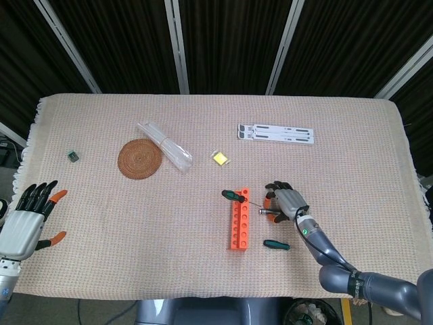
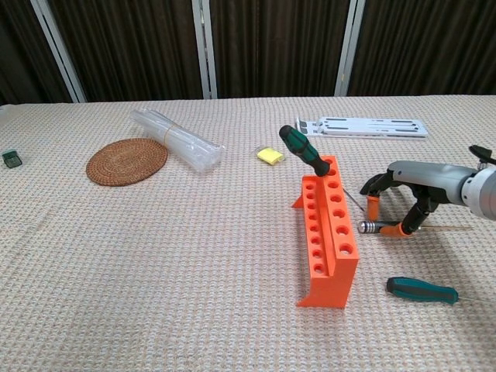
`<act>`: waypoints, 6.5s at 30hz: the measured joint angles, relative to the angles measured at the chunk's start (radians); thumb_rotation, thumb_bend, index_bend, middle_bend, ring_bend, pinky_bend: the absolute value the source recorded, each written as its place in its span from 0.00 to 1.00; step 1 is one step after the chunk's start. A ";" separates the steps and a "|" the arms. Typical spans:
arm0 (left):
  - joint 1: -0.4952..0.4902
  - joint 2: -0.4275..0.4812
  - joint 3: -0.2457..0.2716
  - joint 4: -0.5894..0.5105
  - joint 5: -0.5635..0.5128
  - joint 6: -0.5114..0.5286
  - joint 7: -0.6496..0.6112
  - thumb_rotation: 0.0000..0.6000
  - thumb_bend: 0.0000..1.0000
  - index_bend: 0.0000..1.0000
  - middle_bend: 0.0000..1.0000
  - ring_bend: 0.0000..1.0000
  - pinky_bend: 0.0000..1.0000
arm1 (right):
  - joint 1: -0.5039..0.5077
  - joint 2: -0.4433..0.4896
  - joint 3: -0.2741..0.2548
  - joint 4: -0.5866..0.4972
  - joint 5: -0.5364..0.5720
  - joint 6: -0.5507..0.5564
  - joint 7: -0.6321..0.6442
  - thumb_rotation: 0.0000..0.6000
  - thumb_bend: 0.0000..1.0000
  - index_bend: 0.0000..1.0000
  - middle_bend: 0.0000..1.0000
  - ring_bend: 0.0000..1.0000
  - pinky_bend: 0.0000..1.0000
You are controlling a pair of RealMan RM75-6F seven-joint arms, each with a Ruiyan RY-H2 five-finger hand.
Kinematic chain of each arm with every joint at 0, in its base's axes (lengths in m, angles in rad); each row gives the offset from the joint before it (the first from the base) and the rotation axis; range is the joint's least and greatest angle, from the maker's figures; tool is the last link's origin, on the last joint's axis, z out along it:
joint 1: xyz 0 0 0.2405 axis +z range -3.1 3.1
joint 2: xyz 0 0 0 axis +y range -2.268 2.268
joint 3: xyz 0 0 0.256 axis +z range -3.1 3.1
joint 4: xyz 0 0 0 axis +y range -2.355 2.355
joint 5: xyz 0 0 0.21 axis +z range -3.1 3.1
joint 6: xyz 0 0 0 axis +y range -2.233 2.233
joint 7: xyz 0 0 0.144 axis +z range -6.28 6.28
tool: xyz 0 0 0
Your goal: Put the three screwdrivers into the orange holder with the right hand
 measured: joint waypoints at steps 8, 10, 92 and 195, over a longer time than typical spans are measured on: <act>0.000 0.000 0.000 0.002 -0.001 -0.001 -0.003 1.00 0.14 0.15 0.00 0.00 0.00 | 0.000 -0.004 -0.009 -0.002 -0.006 0.004 -0.015 1.00 0.32 0.51 0.14 0.00 0.00; -0.001 0.000 0.001 0.002 0.000 -0.002 -0.005 1.00 0.14 0.15 0.00 0.00 0.00 | 0.000 -0.005 -0.011 -0.001 -0.005 0.003 -0.017 1.00 0.32 0.51 0.14 0.00 0.00; 0.000 0.025 0.003 -0.023 0.013 0.010 -0.015 1.00 0.14 0.15 0.00 0.00 0.00 | -0.306 0.622 0.298 -0.423 -0.581 -0.114 1.333 1.00 0.46 0.63 0.22 0.00 0.00; -0.033 0.058 -0.031 -0.064 -0.007 0.001 -0.015 1.00 0.14 0.15 0.00 0.00 0.00 | -0.031 0.367 0.153 -0.408 -0.476 -0.085 1.360 1.00 0.46 0.65 0.22 0.00 0.00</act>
